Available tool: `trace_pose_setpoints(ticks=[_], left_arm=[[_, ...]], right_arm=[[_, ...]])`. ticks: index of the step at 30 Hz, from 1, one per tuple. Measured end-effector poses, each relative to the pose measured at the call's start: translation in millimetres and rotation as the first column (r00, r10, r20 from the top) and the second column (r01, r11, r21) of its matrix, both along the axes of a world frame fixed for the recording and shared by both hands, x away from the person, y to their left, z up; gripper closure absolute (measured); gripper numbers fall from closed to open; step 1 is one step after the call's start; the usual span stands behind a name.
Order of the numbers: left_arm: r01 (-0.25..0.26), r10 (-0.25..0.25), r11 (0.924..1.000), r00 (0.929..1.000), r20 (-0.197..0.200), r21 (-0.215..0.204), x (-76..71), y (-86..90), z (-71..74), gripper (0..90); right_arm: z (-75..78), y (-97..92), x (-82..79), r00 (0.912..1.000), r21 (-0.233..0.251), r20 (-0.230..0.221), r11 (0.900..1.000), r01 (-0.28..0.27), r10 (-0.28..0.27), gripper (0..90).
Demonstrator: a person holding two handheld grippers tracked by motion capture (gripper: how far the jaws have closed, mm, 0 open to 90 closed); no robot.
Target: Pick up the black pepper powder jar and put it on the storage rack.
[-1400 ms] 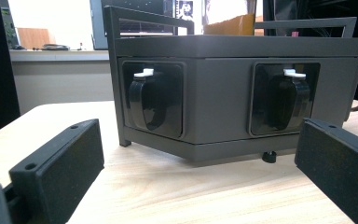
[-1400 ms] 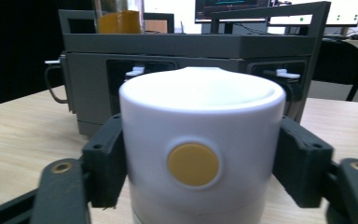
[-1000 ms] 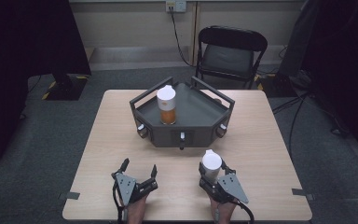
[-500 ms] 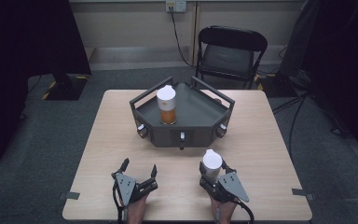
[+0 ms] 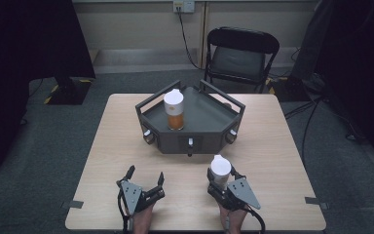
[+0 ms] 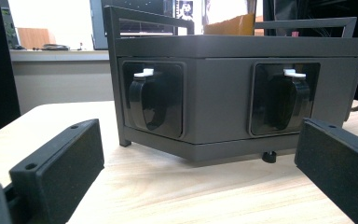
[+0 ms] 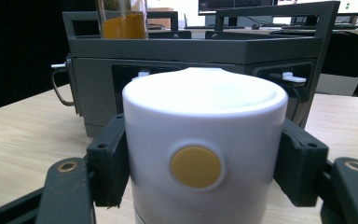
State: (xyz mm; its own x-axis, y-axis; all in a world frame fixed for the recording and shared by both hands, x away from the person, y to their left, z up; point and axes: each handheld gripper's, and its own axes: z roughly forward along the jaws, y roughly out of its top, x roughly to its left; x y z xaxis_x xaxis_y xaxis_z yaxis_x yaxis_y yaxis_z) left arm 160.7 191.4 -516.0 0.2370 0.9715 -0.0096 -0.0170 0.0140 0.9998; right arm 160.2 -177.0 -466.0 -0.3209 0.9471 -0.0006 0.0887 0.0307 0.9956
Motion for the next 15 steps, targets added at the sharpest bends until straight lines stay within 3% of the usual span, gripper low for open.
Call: trace_pose_setpoints(ticks=[15], left_arm=[[0.0,0.0,1.0,1.0,0.0,0.0,0.0,0.0,0.0,0.5]], right_arm=[[19.6,-6.2,2.5,0.9998,0.0,0.0,0.9998,-0.02,0.02,30.0]])
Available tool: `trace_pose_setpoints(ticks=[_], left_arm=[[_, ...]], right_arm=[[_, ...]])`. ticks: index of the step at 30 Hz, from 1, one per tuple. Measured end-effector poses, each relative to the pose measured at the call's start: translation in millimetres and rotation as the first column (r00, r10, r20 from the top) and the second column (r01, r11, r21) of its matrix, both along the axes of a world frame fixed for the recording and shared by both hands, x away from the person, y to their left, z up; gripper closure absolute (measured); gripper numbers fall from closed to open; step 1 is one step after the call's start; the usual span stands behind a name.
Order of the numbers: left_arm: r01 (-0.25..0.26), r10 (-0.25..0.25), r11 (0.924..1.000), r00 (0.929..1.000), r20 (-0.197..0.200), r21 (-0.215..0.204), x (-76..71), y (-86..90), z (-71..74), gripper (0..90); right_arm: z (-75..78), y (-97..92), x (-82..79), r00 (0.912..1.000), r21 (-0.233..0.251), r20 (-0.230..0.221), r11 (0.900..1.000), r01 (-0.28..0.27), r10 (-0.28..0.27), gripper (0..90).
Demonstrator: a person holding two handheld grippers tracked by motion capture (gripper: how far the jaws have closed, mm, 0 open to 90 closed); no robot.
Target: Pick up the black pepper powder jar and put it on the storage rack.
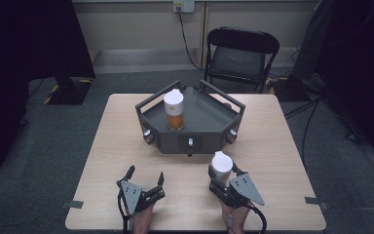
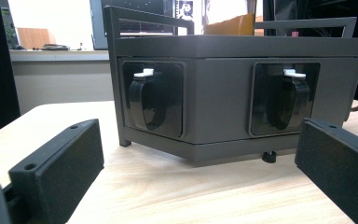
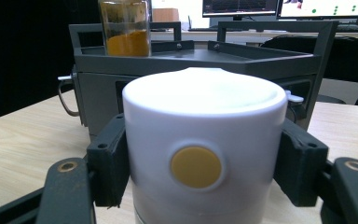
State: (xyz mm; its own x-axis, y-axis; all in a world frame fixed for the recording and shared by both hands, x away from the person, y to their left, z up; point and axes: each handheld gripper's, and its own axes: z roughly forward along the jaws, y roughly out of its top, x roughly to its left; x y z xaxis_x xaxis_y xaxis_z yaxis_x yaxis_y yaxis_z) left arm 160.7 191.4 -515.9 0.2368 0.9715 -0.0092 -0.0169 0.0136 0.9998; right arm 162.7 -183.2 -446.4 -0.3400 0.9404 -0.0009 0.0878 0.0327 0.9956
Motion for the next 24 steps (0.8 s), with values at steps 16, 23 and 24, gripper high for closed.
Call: trace_pose_setpoints(ticks=[16,23,24], left_arm=[[0.0,0.0,1.0,1.0,0.0,0.0,0.0,0.0,0.0,0.5],[0.0,0.0,1.0,1.0,0.0,0.0,0.0,0.0,0.1,0.5],[0.0,0.0,1.0,1.0,0.0,0.0,0.0,0.0,0.1,0.5]], right_arm=[[21.6,-4.5,3.3,0.9997,-0.008,0.01,0.9997,-0.023,0.023,30.1],[31.6,-6.2,5.9,0.9993,-0.003,0.023,0.9996,-0.029,0.029,30.1],[32.9,-6.3,6.3,0.9992,-0.003,0.025,0.9995,-0.031,0.031,30.1]])
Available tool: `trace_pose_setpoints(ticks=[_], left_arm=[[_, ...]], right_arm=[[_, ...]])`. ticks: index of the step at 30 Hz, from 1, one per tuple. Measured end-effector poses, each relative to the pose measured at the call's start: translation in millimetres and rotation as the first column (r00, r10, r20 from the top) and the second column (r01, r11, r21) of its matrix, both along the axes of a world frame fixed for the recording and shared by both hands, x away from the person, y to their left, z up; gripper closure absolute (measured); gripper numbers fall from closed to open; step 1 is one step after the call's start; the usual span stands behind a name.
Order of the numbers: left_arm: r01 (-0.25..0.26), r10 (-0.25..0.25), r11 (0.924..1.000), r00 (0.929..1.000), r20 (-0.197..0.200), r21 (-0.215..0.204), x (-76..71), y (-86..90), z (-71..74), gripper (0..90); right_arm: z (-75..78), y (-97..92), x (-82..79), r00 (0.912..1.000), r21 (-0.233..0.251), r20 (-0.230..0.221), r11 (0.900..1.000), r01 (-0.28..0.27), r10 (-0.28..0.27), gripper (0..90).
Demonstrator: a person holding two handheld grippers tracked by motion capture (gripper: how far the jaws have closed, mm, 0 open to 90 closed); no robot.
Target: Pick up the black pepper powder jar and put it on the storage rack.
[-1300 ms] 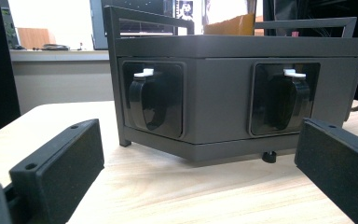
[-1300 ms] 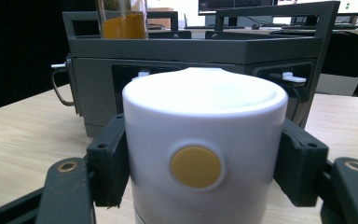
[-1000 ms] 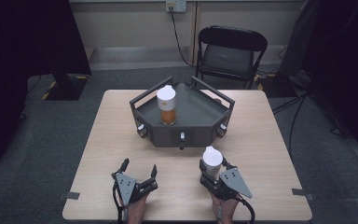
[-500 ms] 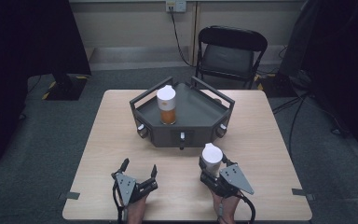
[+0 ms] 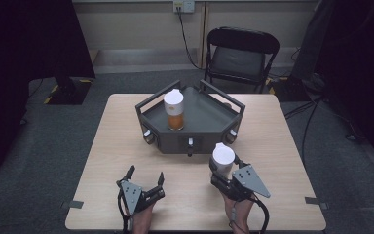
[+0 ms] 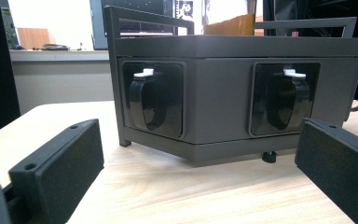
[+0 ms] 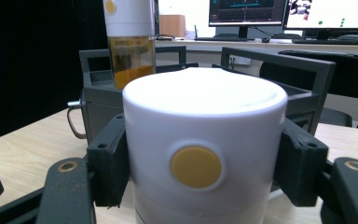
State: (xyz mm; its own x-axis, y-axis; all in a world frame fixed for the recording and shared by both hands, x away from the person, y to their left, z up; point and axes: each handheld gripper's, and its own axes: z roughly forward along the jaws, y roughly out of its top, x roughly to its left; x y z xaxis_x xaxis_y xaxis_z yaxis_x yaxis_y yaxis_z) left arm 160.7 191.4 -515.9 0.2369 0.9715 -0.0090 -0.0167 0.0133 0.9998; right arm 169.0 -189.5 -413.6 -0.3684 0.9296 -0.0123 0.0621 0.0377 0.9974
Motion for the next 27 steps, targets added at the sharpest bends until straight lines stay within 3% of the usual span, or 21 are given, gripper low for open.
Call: trace_pose_setpoints(ticks=[27], left_arm=[[0.002,-0.002,1.0,1.0,-0.001,0.0,0.0,0.3,0.1,0.3]], right_arm=[[48.9,8.2,30.0,0.9982,-0.028,0.041,0.9987,-0.043,0.044,30.1]])
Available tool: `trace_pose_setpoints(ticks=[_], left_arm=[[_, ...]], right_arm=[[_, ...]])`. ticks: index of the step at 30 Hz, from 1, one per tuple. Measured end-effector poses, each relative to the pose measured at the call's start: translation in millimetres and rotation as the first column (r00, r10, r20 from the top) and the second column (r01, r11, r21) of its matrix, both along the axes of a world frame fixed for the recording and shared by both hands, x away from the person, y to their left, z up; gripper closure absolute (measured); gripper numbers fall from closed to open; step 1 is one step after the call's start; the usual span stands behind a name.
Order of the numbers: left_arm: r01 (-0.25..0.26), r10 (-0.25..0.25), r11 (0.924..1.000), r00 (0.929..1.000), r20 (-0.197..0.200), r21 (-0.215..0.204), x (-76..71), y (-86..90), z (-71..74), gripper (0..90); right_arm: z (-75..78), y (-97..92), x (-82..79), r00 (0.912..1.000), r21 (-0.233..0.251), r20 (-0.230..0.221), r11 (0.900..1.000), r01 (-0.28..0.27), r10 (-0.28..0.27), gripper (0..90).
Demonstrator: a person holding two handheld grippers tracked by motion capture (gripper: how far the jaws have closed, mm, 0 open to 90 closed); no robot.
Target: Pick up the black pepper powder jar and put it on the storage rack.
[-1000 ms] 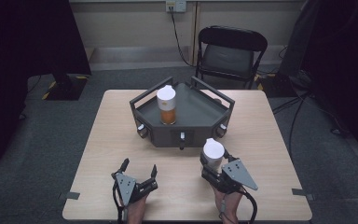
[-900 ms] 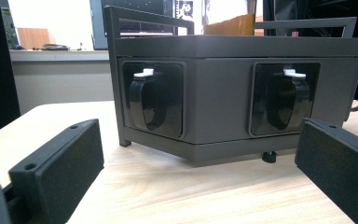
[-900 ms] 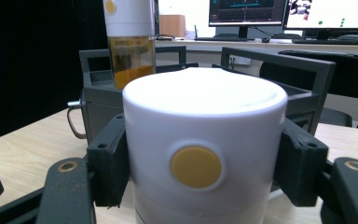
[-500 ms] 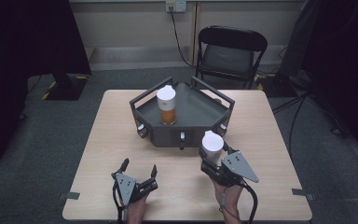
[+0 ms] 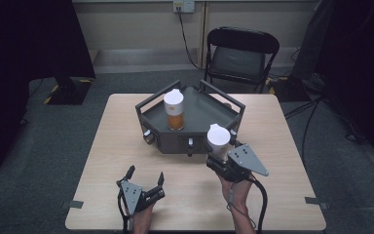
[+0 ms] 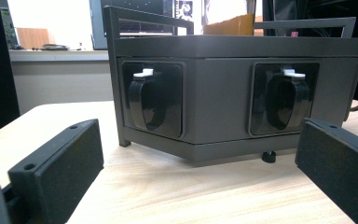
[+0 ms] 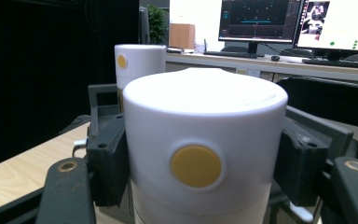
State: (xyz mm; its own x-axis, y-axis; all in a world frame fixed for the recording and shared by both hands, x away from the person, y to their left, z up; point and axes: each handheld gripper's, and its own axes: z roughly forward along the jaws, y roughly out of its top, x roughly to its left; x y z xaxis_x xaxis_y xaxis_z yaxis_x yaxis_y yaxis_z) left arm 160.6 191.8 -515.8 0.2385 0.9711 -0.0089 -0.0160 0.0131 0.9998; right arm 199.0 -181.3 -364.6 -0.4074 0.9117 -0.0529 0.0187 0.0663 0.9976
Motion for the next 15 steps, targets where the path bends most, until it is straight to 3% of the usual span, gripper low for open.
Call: trace_pose_setpoints(ticks=[15], left_arm=[[0.001,-0.001,1.0,1.0,0.0,0.0,0.0,0.1,0.0,0.3]], right_arm=[[24.3,9.4,29.7,0.9997,-0.032,0.026,0.9995,0.0,0.001,30.1]])
